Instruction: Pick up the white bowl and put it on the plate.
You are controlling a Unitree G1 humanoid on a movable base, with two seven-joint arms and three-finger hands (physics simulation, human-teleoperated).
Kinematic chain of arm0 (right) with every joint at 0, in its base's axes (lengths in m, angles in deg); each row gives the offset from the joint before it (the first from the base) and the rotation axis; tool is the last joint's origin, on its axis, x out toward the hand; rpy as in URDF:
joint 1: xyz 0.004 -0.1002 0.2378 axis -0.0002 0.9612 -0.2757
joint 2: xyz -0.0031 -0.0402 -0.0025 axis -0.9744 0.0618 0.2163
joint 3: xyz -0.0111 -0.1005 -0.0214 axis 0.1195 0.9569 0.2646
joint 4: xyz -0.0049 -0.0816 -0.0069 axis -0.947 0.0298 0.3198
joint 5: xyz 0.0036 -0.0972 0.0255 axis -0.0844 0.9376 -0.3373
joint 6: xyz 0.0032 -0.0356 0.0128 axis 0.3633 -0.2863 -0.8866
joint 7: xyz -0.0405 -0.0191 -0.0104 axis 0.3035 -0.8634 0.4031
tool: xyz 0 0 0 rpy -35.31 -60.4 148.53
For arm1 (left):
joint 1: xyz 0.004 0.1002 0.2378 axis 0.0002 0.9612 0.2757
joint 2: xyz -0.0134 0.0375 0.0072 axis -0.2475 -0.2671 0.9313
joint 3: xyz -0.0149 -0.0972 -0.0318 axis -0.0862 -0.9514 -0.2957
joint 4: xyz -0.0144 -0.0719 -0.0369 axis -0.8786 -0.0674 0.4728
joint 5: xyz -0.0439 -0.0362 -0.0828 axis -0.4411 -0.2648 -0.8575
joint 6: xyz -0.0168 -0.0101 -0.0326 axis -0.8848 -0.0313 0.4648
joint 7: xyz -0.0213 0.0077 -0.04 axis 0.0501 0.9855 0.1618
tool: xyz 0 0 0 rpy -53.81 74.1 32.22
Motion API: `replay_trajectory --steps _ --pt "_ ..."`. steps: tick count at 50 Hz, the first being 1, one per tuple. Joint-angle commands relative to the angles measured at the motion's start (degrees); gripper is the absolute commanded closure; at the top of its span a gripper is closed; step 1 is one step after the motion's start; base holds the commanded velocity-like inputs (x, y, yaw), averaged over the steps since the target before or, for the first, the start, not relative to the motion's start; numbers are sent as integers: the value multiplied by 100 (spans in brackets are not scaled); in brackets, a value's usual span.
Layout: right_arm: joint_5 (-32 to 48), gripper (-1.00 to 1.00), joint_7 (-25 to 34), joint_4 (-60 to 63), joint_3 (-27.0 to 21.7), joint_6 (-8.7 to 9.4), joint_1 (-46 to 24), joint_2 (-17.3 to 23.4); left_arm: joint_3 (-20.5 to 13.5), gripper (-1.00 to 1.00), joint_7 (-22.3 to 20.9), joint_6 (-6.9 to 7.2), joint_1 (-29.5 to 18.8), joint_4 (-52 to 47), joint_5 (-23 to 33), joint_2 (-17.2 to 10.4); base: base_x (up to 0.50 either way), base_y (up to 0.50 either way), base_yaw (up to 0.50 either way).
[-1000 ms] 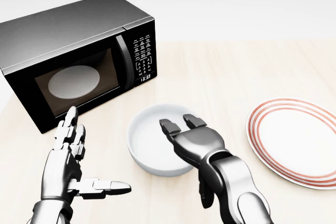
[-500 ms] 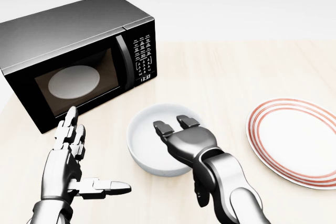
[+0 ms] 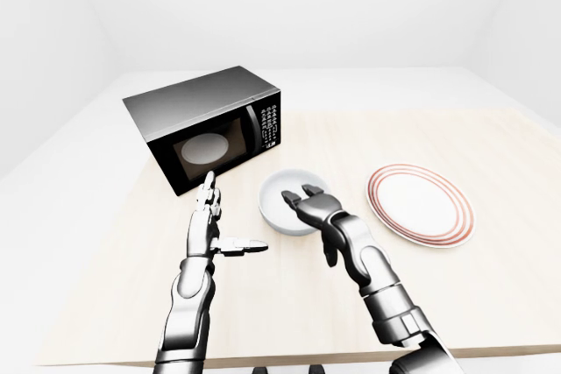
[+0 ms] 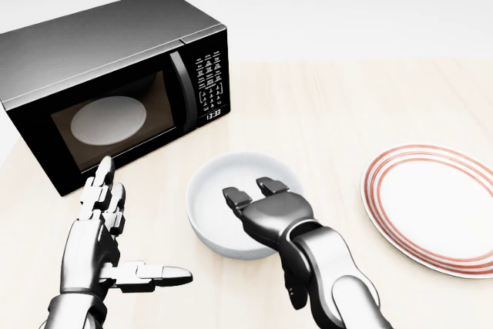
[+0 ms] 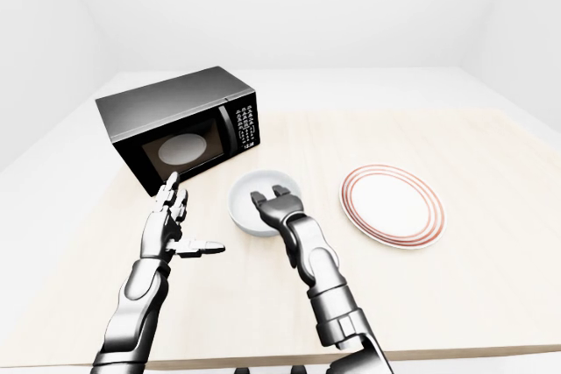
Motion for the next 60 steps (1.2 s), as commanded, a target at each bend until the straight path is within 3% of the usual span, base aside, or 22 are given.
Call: replay_trajectory --steps 1,52,53,54,60 --pt "51 -100 -7 -150 7 -4 -3 5 0 -100 0 0 0 0 0 0 0 0 0" --pt "22 -100 -542 -1041 -11 -4 -241 60 0 -100 0 0 0 0 0 0 0 0 0" --pt "14 33 -535 -1023 -12 -4 -232 61 0 -100 0 0 0 0 0 0 0 0 0" --pt "15 100 -525 -995 -8 -4 -217 63 0 -100 0 0 0 0 0 0 0 0 0" --pt "23 100 -547 -1029 -5 -4 -217 63 0 -100 0 0 0 0 0 0 0 0 0"
